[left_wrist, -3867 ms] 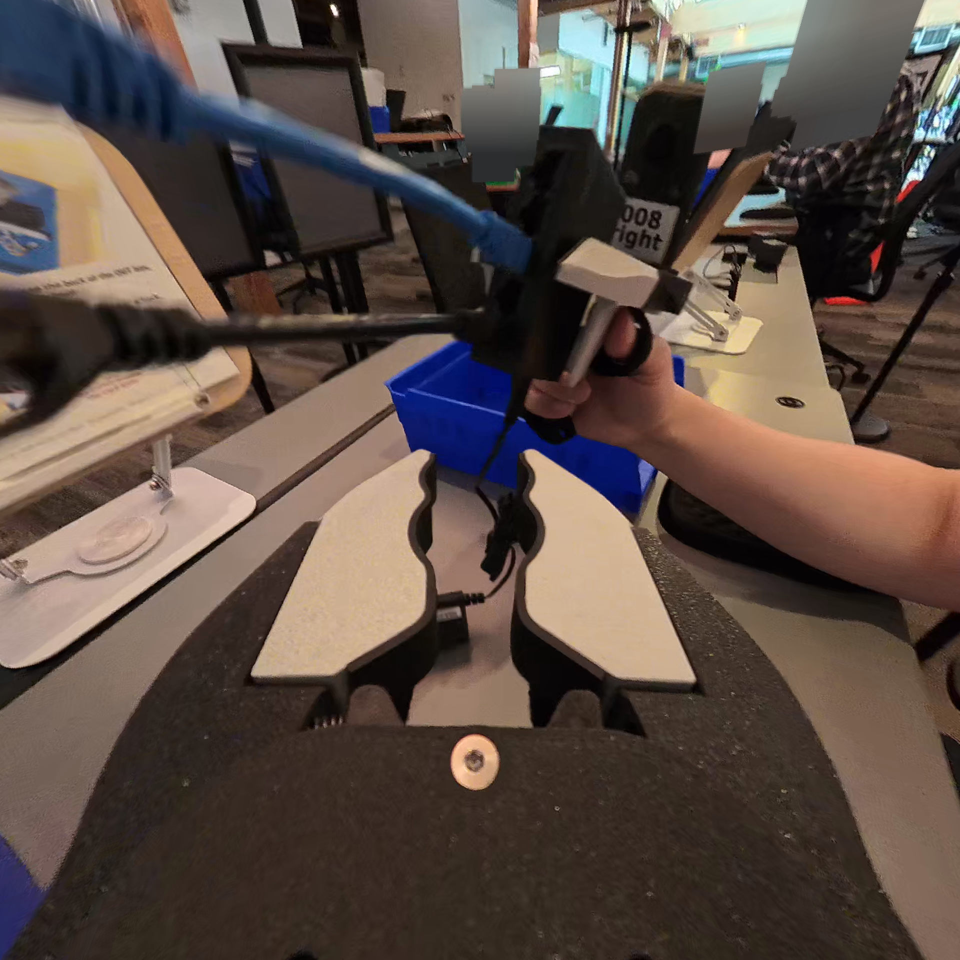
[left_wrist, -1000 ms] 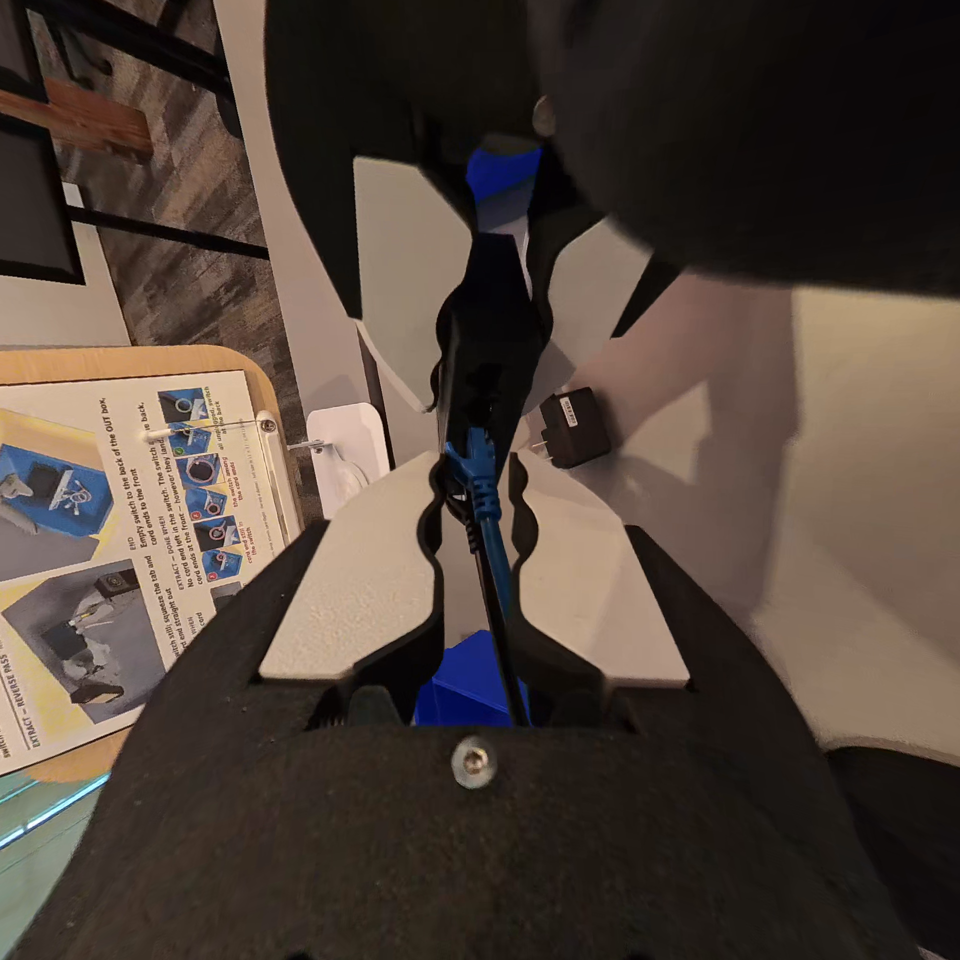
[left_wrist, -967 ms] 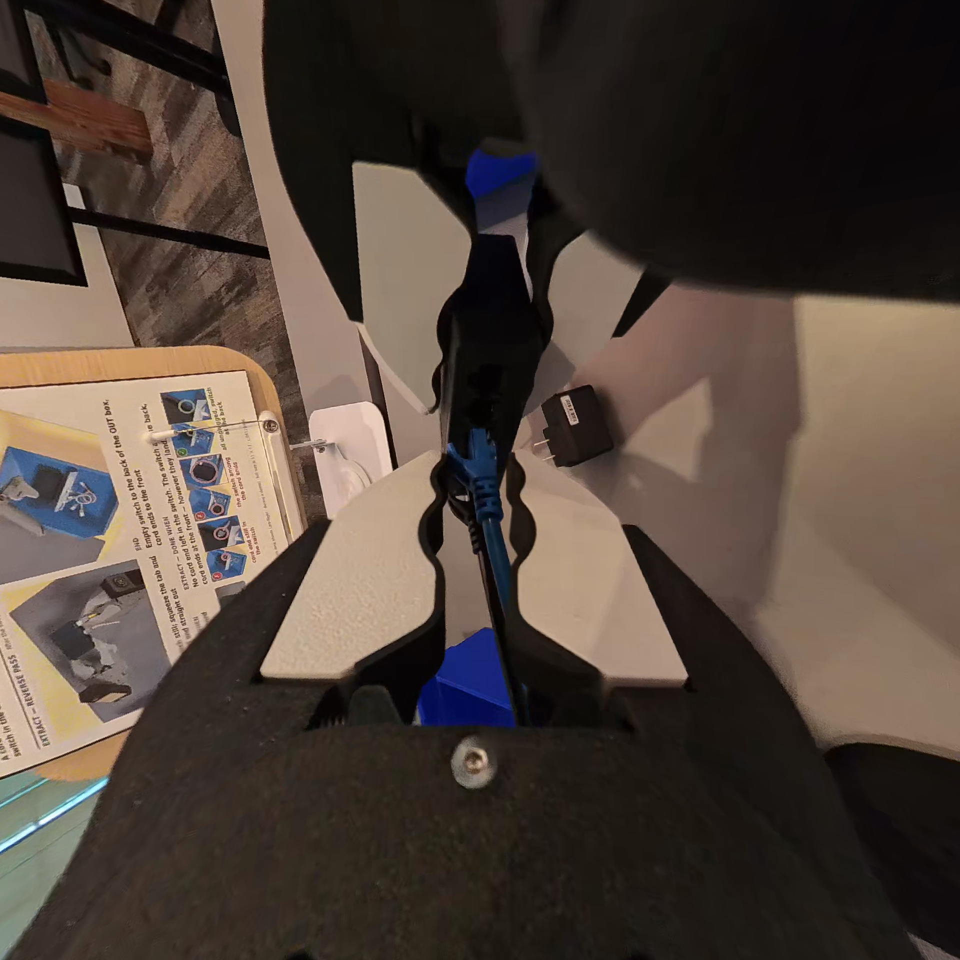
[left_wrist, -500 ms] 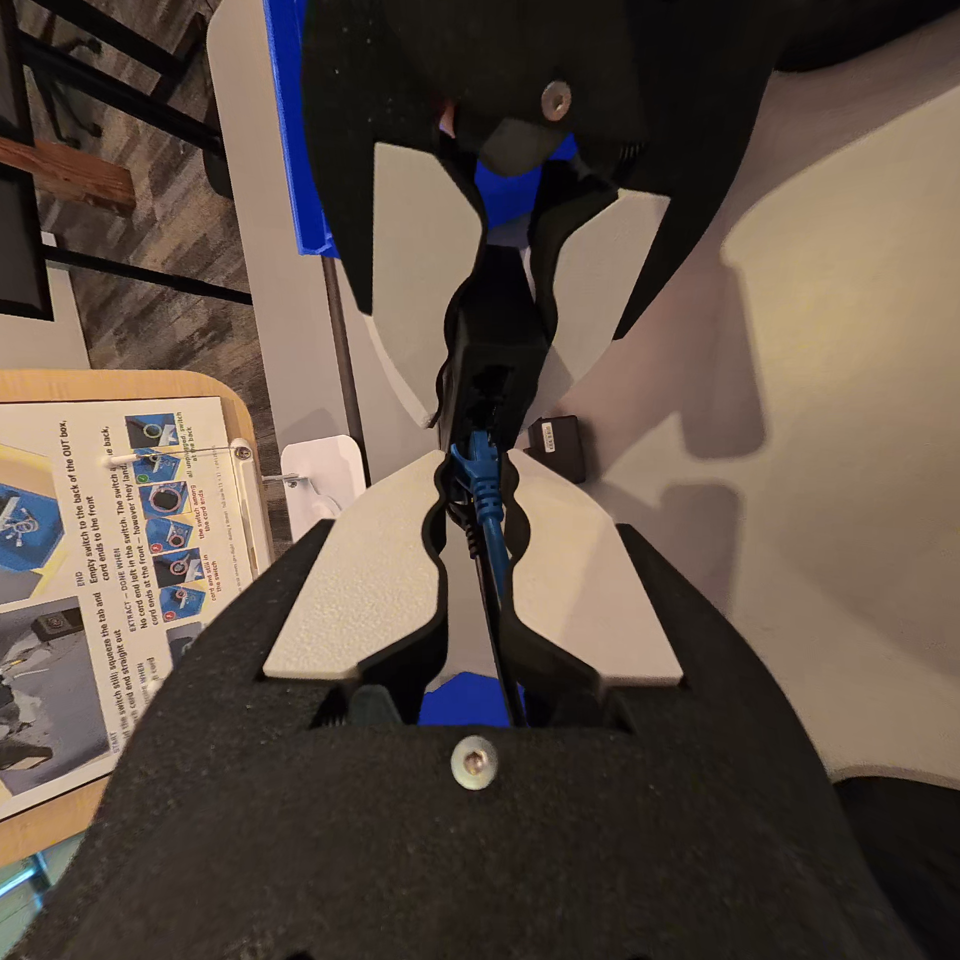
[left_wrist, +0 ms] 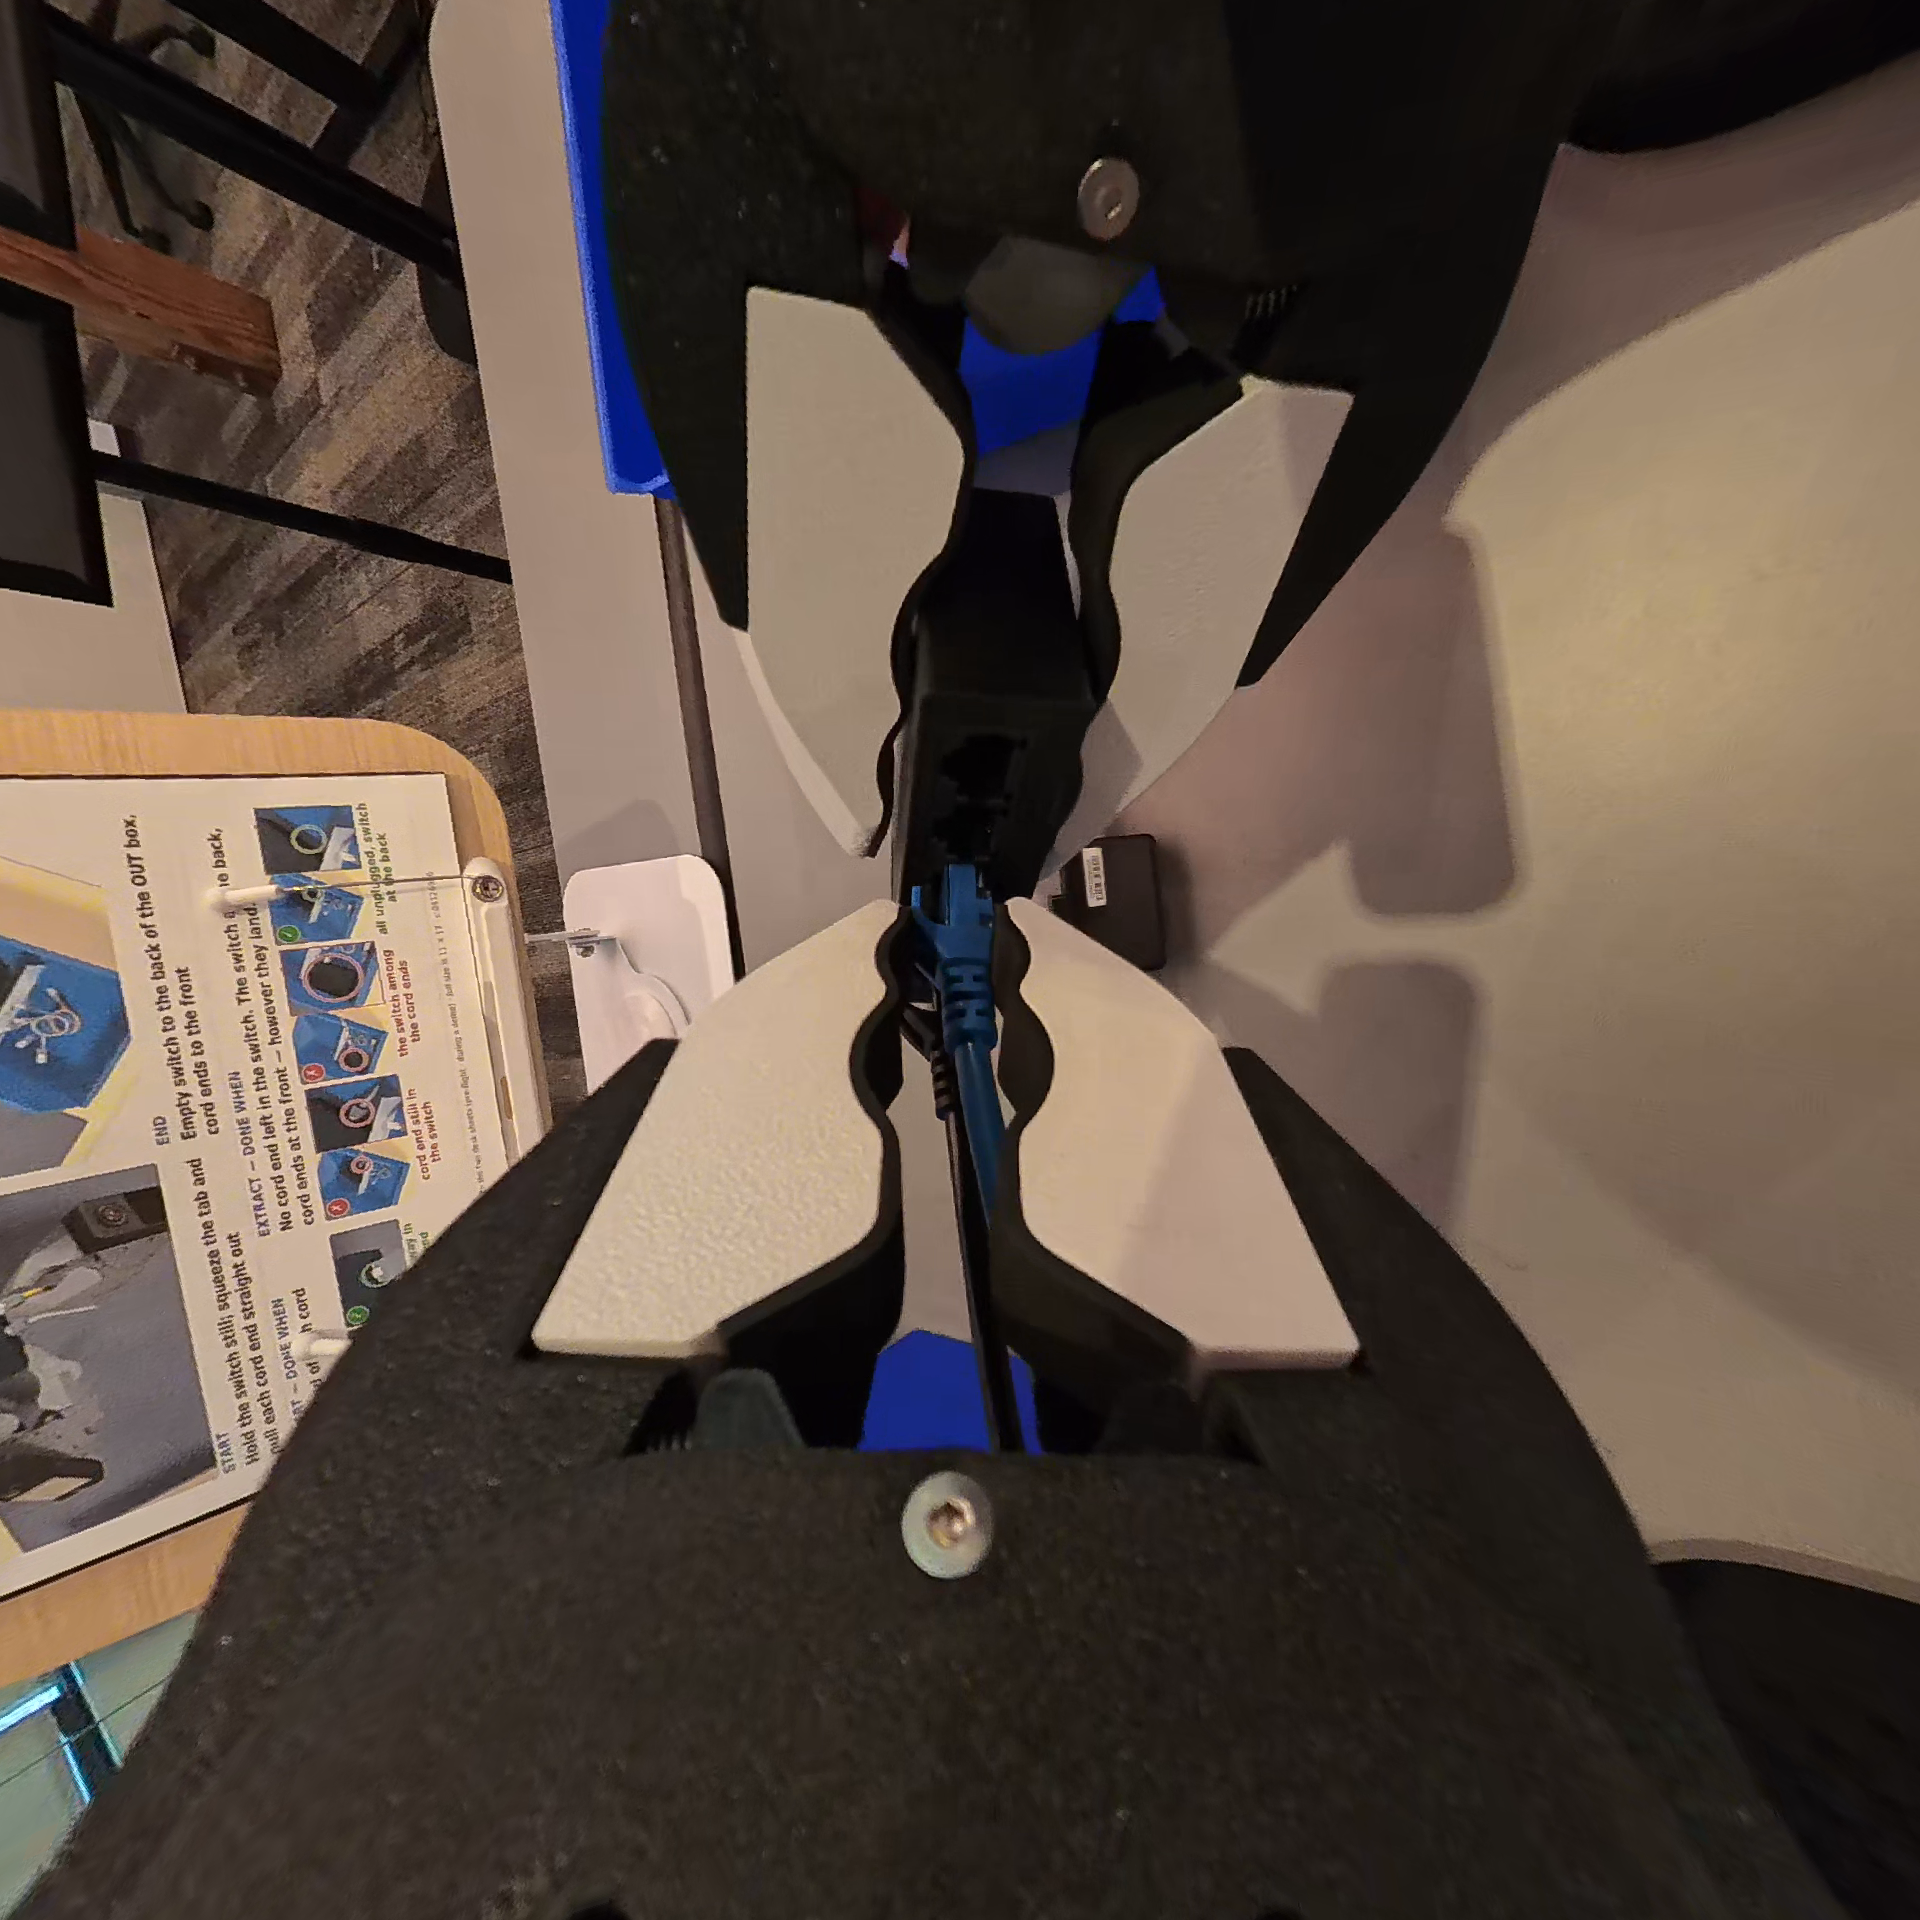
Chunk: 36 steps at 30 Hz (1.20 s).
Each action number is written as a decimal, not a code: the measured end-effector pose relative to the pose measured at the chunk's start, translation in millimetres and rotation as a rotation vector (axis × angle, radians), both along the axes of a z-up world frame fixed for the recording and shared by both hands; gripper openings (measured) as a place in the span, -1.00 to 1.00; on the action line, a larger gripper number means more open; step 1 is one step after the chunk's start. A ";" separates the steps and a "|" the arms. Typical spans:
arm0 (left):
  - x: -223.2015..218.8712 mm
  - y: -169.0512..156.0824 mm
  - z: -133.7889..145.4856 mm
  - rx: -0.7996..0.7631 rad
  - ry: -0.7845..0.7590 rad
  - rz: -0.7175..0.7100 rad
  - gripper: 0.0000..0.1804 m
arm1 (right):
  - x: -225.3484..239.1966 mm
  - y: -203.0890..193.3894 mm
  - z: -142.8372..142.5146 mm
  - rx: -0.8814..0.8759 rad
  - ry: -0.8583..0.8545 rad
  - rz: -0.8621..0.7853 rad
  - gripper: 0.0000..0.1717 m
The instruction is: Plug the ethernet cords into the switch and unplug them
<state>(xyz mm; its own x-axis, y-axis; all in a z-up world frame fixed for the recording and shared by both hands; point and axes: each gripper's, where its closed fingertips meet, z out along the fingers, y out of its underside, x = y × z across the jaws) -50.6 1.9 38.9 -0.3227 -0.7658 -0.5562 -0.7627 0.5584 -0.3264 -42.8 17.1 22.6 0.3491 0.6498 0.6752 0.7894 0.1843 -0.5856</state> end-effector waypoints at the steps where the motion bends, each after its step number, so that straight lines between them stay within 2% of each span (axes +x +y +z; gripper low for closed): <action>1: -0.6 -0.3 -1.0 -0.002 0.010 0.003 -0.86 | -0.4 -0.7 -1.0 -0.007 -0.004 0.003 -0.66; 4: -2.8 0.2 -2.7 0.022 0.044 -0.002 -0.85 | -2.4 -0.4 -3.1 -0.015 -0.005 0.005 -0.66; 11: -0.4 -6.6 5.4 0.002 -0.050 -0.103 -0.85 | -4.7 -8.8 5.3 -0.038 0.044 0.044 -0.66; 23: -3.0 -9.2 7.2 0.020 -0.083 -0.124 -0.85 | -5.5 -8.8 3.3 -0.026 0.017 0.046 -0.66; 36: -2.5 -12.7 7.9 -0.055 -0.070 -0.096 -0.86 | -5.2 -12.2 5.3 -0.035 0.023 0.062 -0.66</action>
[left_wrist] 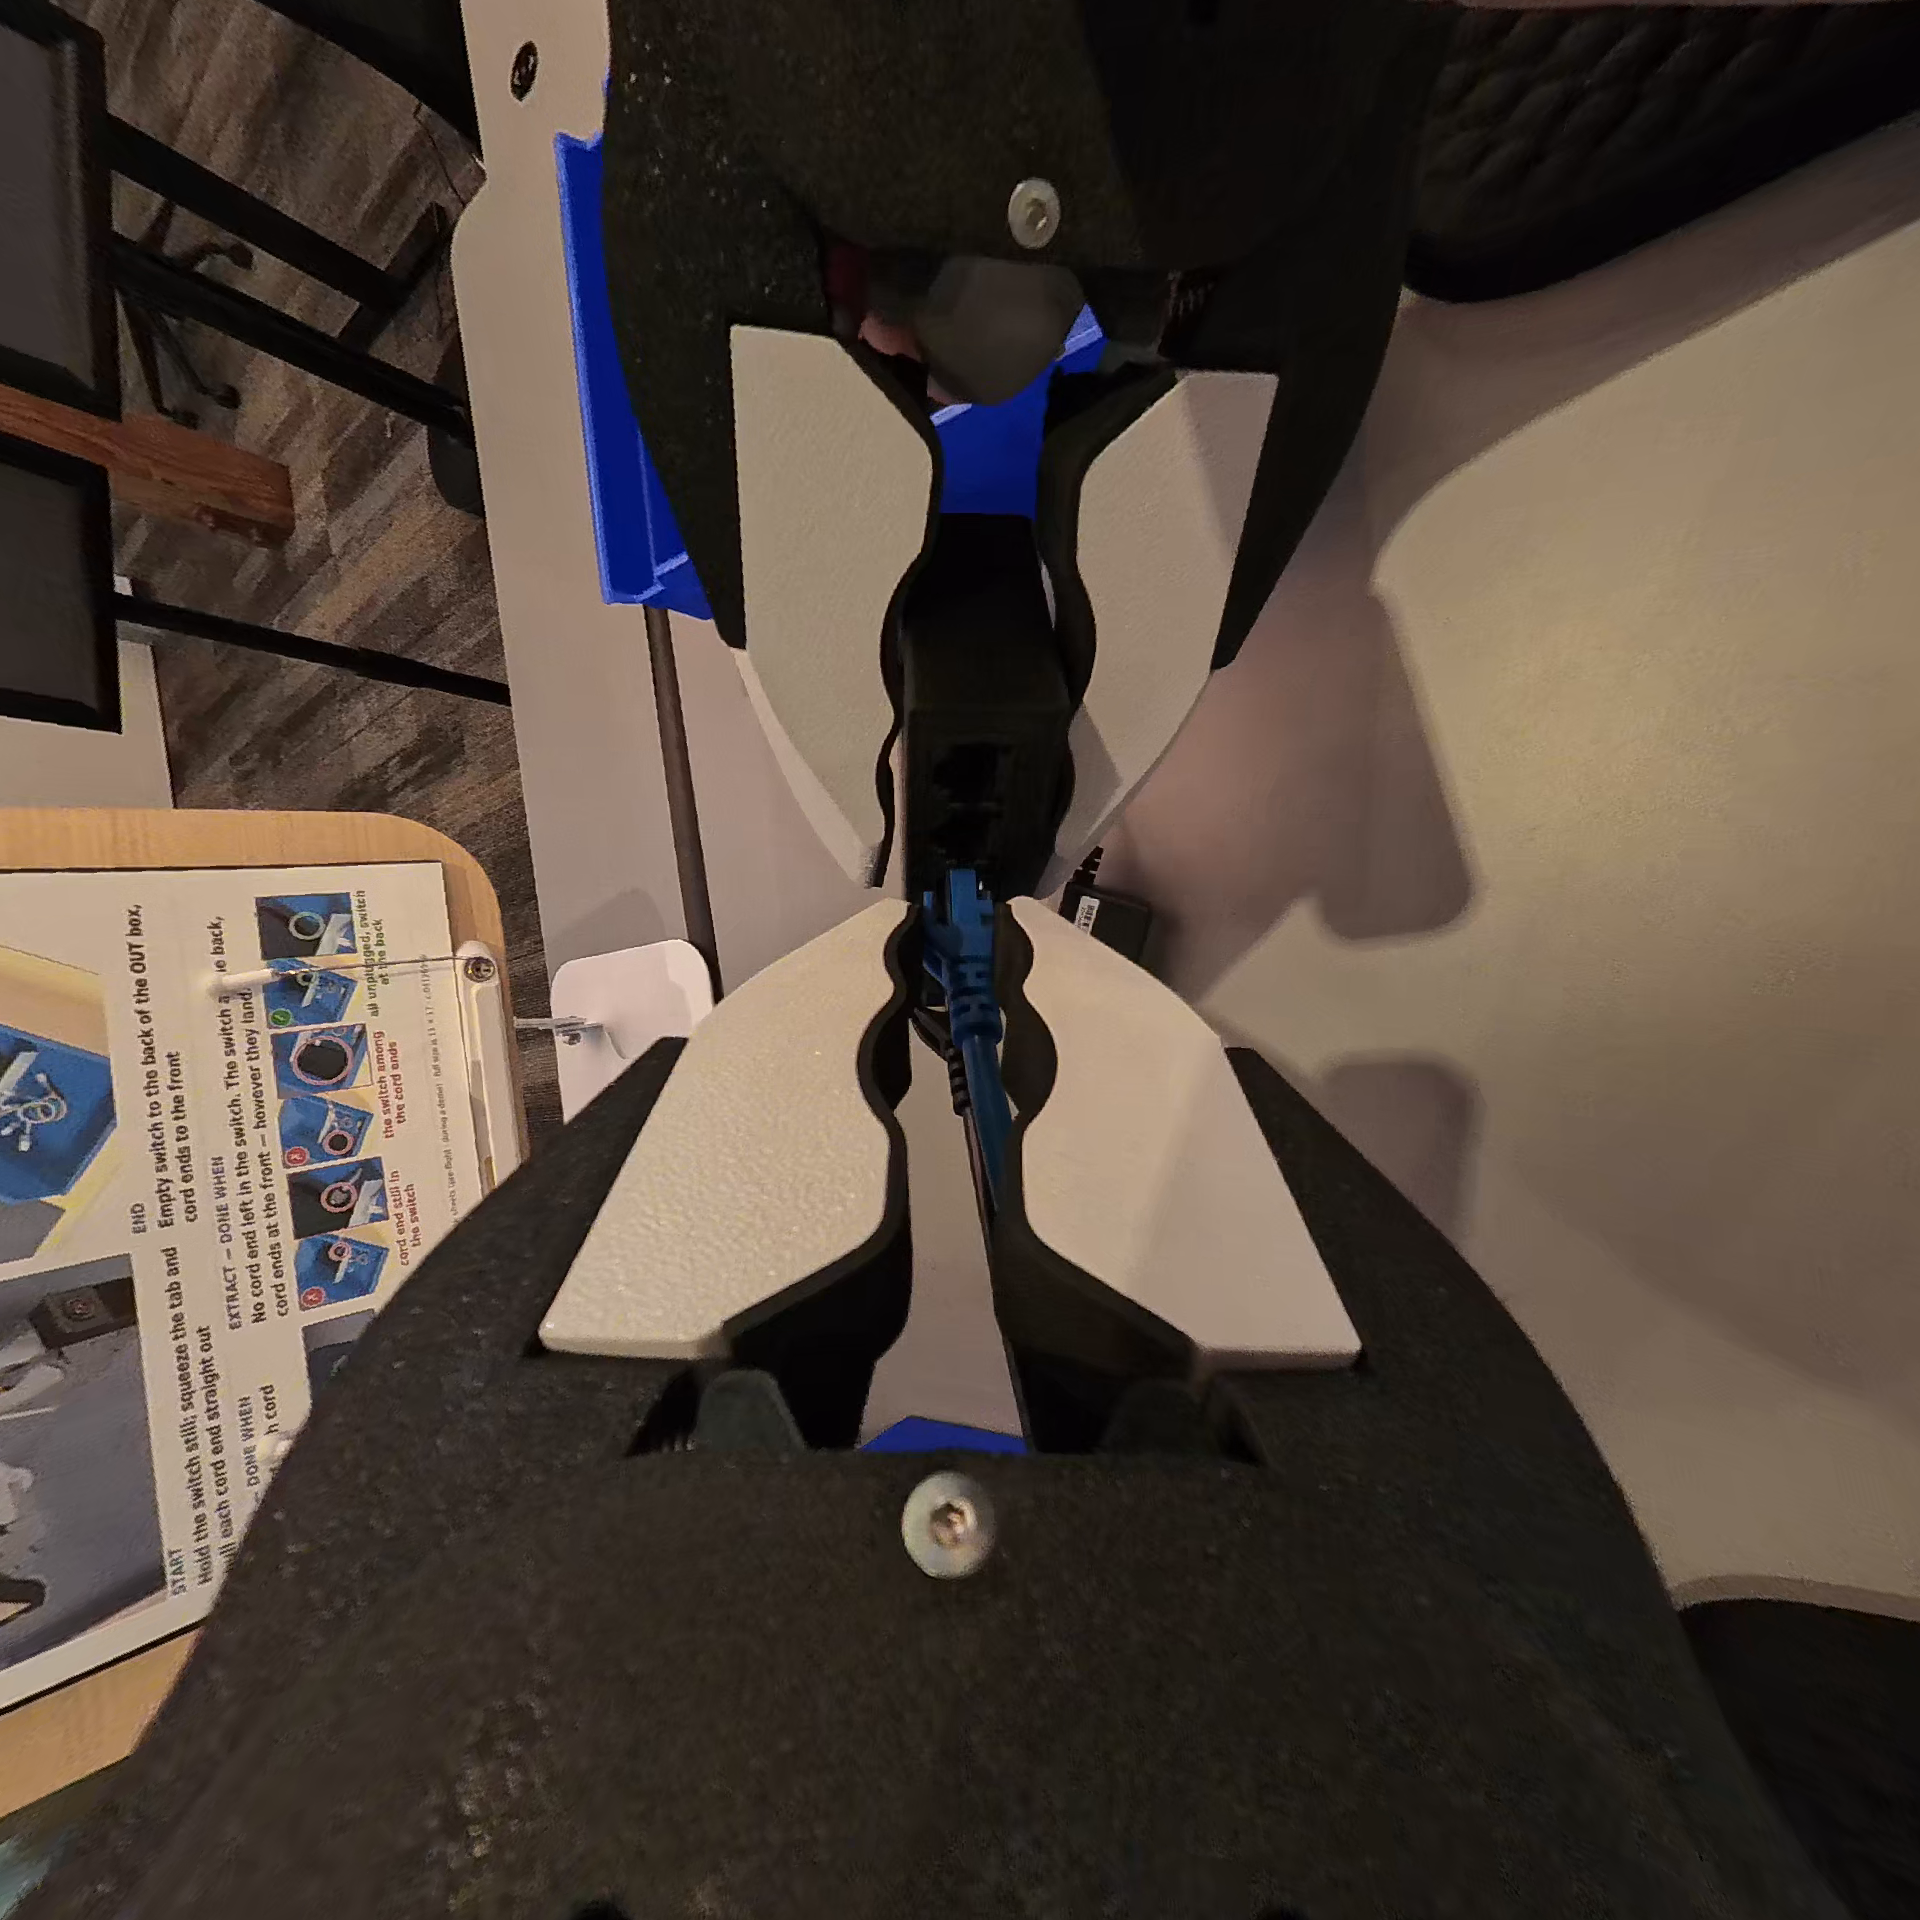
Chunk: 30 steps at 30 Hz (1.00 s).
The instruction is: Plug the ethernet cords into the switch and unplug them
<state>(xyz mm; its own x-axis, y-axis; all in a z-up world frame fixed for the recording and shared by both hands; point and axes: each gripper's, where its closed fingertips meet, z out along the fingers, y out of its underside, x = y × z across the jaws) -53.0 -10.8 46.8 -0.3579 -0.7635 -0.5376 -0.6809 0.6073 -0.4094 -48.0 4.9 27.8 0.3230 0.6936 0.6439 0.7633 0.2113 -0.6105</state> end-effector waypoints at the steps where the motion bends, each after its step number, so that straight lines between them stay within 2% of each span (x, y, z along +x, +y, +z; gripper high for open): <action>1: -0.2 -0.4 -0.8 -0.002 0.005 -0.001 -0.86 | 0.0 -0.5 -0.6 -0.003 -0.003 0.003 -0.66; 11: 5.2 0.3 -2.3 0.058 -0.051 -0.034 -0.81 | 1.5 -1.0 4.4 0.017 0.004 -0.004 -0.66; 14: 5.3 2.5 -4.6 0.106 -0.039 -0.053 -0.85 | 1.2 -0.7 0.7 -0.004 0.001 -0.003 -0.66; 23: 4.9 6.4 -7.0 0.080 -0.017 0.020 -0.86 | 1.5 2.2 -1.8 -0.017 0.008 -0.007 -0.65; 30: 2.2 3.9 -5.4 0.099 0.003 0.020 -0.86 | -3.9 0.8 -0.8 -0.031 0.035 0.004 -0.65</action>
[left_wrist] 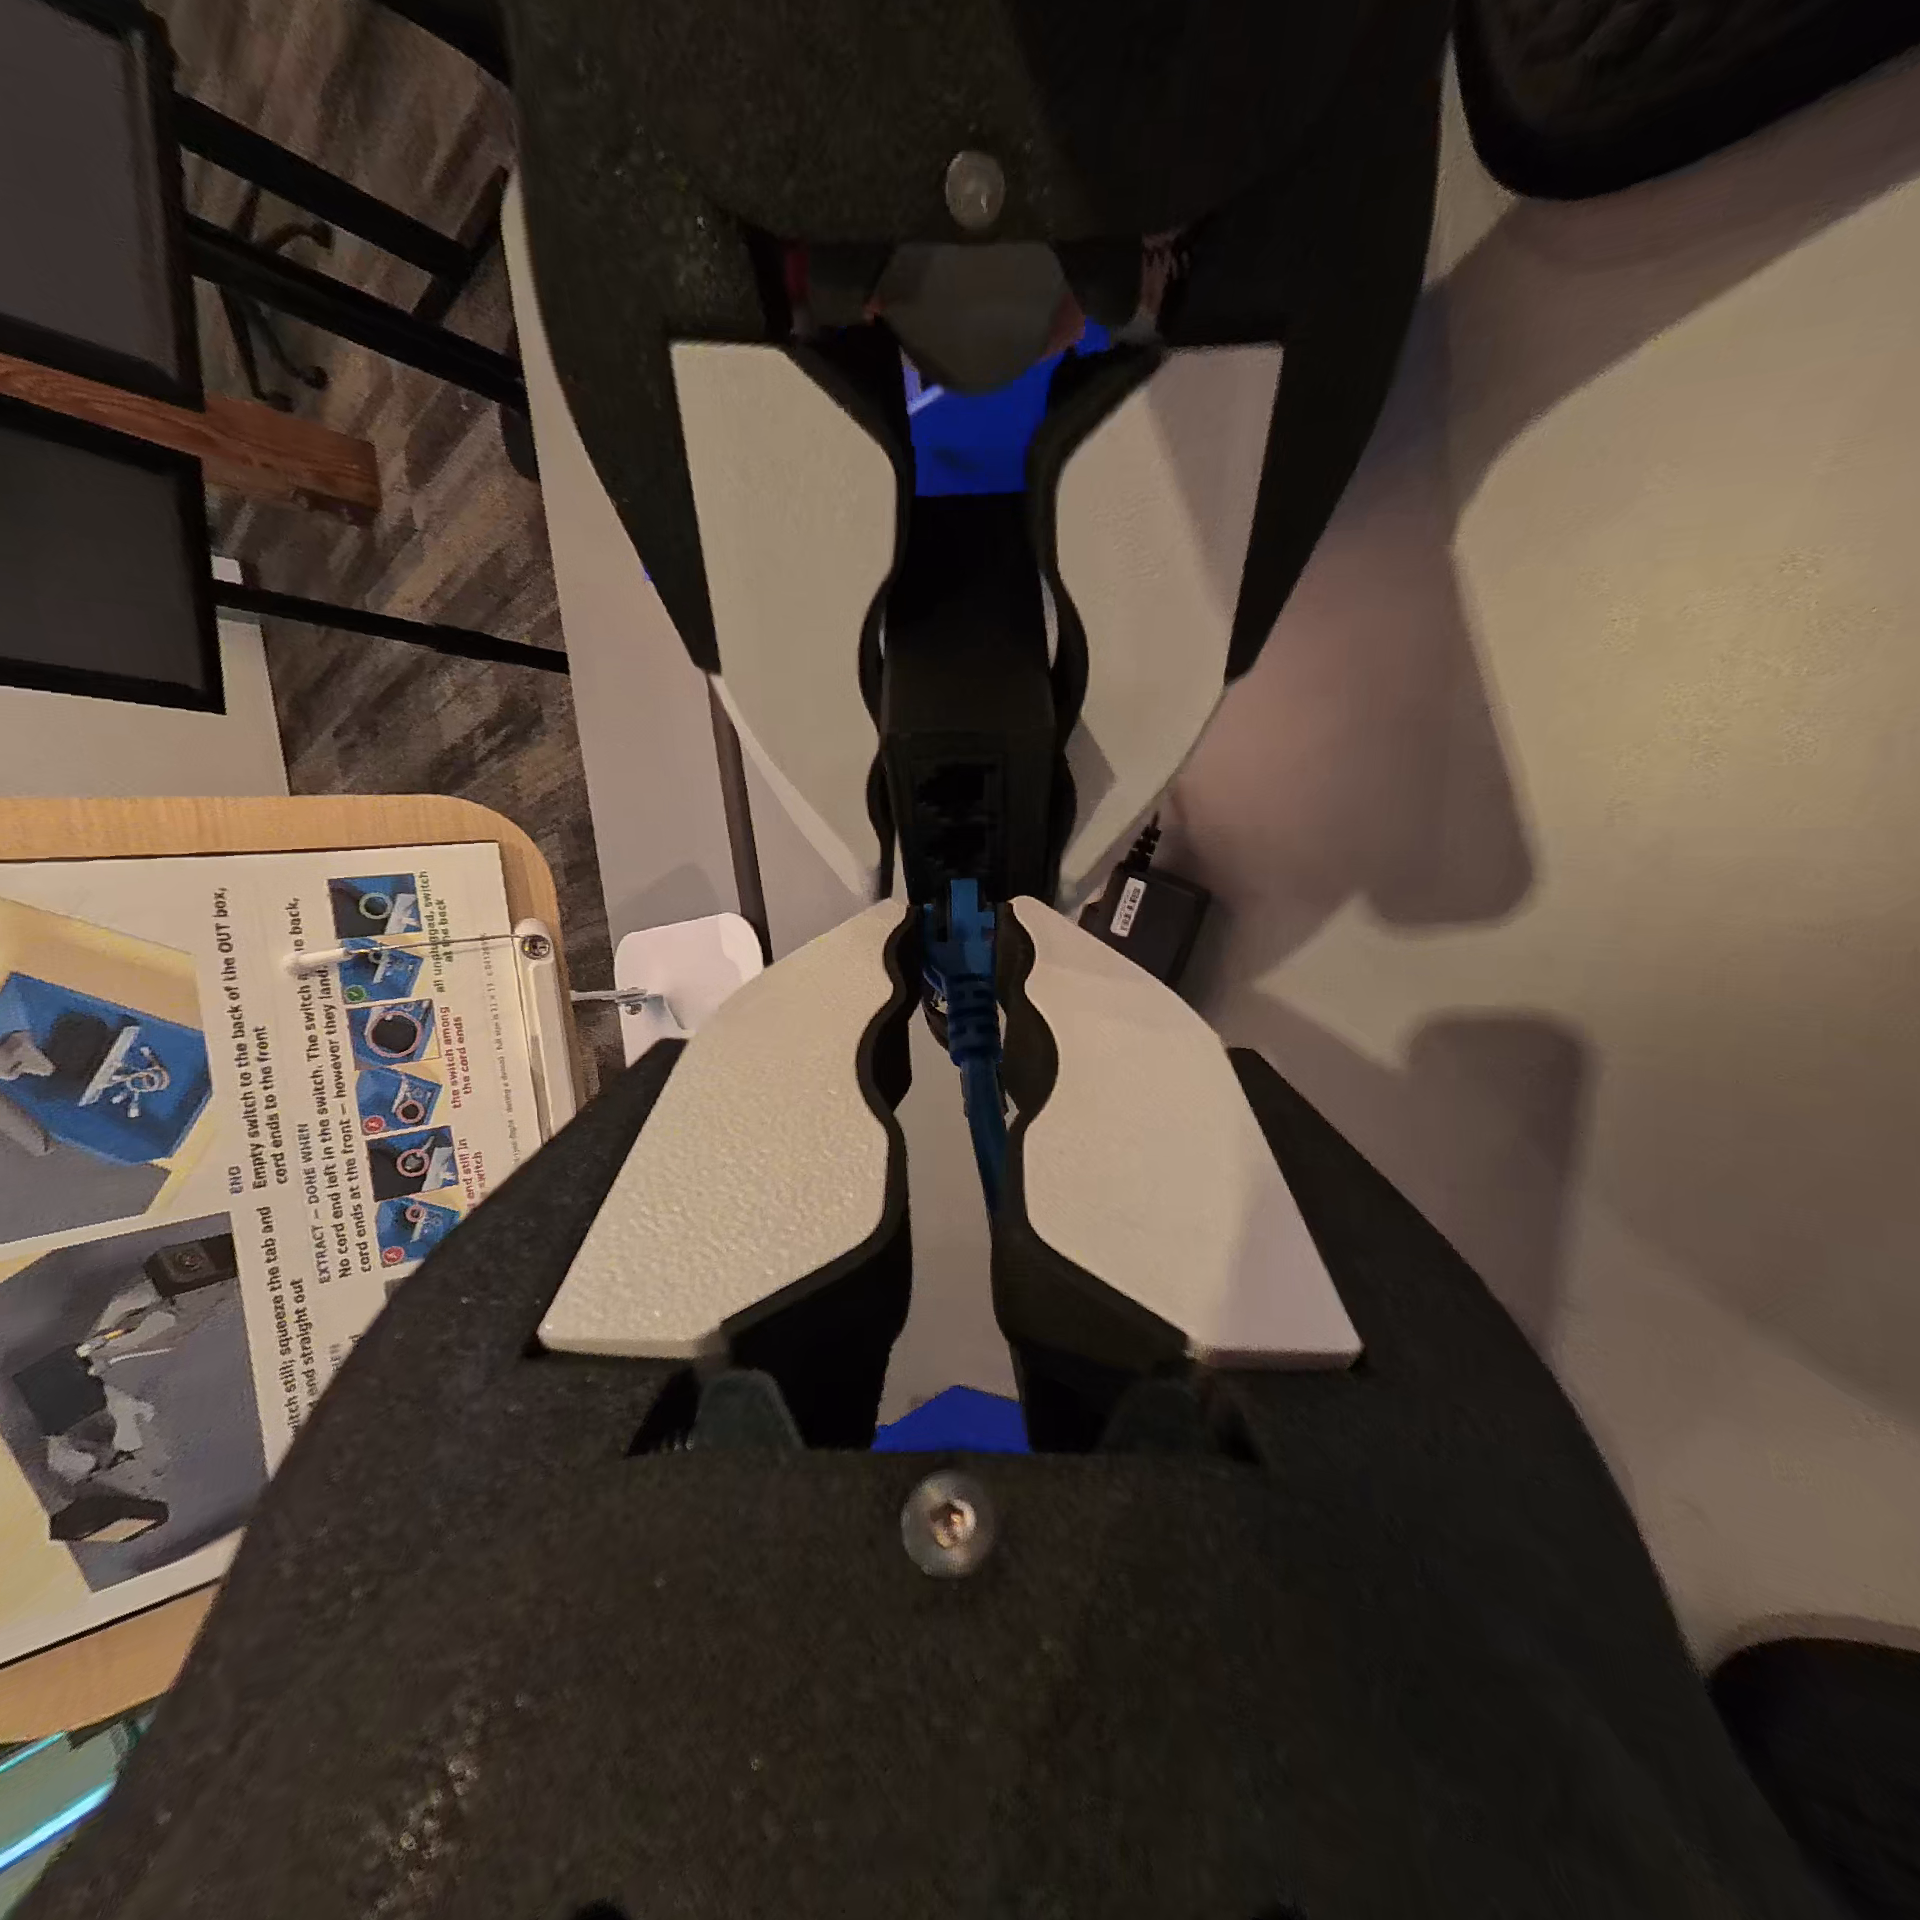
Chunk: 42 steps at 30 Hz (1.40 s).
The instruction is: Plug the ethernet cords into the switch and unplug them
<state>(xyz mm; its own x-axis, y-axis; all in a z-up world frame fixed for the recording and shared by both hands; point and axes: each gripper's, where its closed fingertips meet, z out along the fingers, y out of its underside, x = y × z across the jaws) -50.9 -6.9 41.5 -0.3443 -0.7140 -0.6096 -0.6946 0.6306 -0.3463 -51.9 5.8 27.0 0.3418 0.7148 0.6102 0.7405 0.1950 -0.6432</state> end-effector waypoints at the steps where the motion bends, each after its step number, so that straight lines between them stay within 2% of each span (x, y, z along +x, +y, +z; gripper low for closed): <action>1: 0.9 -0.9 0.5 0.001 -0.002 0.002 -0.86 | -1.1 1.6 1.2 0.009 0.006 -0.009 -0.63; 10: -3.6 0.9 -13.1 0.048 0.076 -0.039 -0.85 | -1.7 1.1 -17.3 -0.064 -0.065 -0.034 -0.65; 16: -14.7 0.3 -23.7 0.009 0.083 -0.040 -0.85 | -11.3 -1.2 -30.7 -0.135 -0.082 -0.012 -0.65; 26: -24.3 -2.6 -29.1 0.024 0.083 -0.058 -0.85 | -20.9 -4.4 -37.1 -0.144 -0.095 0.026 -0.65; 31: -19.0 0.9 -25.0 0.071 0.073 -0.035 -0.86 | -19.4 2.1 -30.2 -0.066 -0.090 0.022 -0.65; 35: -19.2 -1.7 -31.1 -0.025 0.108 0.003 -0.86 | -22.7 -3.5 -42.5 -0.148 -0.105 0.053 -0.59; 37: -18.7 0.3 -30.9 0.002 0.120 -0.005 -0.87 | -25.3 -2.9 -43.8 -0.170 -0.075 0.058 -0.52; 42: -16.6 2.0 -26.5 -0.029 0.107 0.011 -0.87 | -21.3 2.0 -38.3 -0.116 -0.085 0.018 -0.59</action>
<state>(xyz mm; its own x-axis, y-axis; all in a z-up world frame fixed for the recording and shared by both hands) -67.5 -4.9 14.9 -0.3979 -0.7351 -0.5489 -0.7355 0.6132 -0.2880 -73.1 7.8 -11.2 0.2790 0.7878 0.5491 0.7902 0.1365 -0.5975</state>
